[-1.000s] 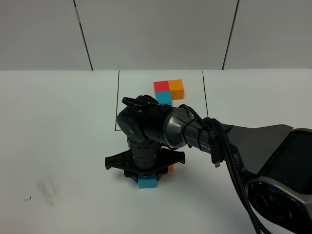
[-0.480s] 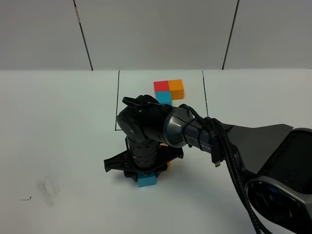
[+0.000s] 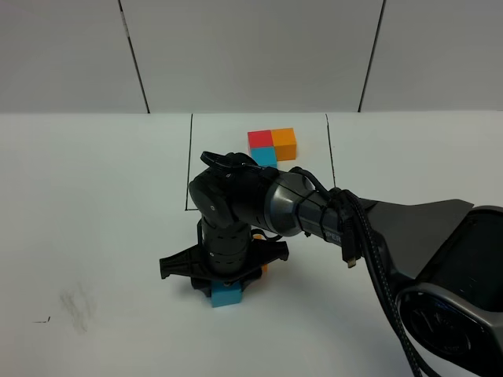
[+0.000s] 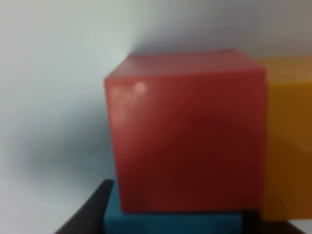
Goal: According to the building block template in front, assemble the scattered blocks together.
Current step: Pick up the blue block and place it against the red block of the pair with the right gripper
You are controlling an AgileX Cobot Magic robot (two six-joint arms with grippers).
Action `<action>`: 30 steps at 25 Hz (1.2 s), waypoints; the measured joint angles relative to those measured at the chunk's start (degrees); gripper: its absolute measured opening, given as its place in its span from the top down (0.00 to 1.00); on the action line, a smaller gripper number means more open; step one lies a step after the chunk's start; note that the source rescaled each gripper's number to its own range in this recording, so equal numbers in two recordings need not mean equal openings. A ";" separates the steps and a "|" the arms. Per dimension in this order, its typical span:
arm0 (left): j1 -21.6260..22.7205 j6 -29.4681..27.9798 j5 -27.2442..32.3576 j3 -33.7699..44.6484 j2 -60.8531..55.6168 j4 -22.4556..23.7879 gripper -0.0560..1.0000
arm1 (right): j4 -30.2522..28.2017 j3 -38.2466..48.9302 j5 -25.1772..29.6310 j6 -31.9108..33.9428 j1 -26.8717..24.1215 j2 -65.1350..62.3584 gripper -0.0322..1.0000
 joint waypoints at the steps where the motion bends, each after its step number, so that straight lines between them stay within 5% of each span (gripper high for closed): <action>1: 0.00 0.00 0.00 0.00 0.00 0.00 0.20 | 1.08 0.00 -0.49 -0.44 0.00 0.00 0.97; 6: 0.00 0.00 0.00 0.00 0.00 0.00 0.20 | 3.20 0.00 -2.00 -1.33 0.00 0.08 0.90; 13: 0.00 0.00 0.00 0.00 0.00 0.05 0.20 | 2.55 -0.06 -3.65 -1.41 0.13 0.40 0.21; 16: 0.00 0.00 0.00 0.00 0.00 0.05 0.20 | 3.52 -0.07 -4.07 -2.08 0.13 0.29 0.05; 24: 0.00 0.00 0.00 0.00 0.00 0.05 0.20 | 6.25 -0.07 -1.56 -6.14 0.14 -0.08 0.00; 30: 0.00 0.00 0.00 0.00 0.00 0.05 0.20 | -0.29 0.00 6.17 -4.86 0.13 -0.77 0.00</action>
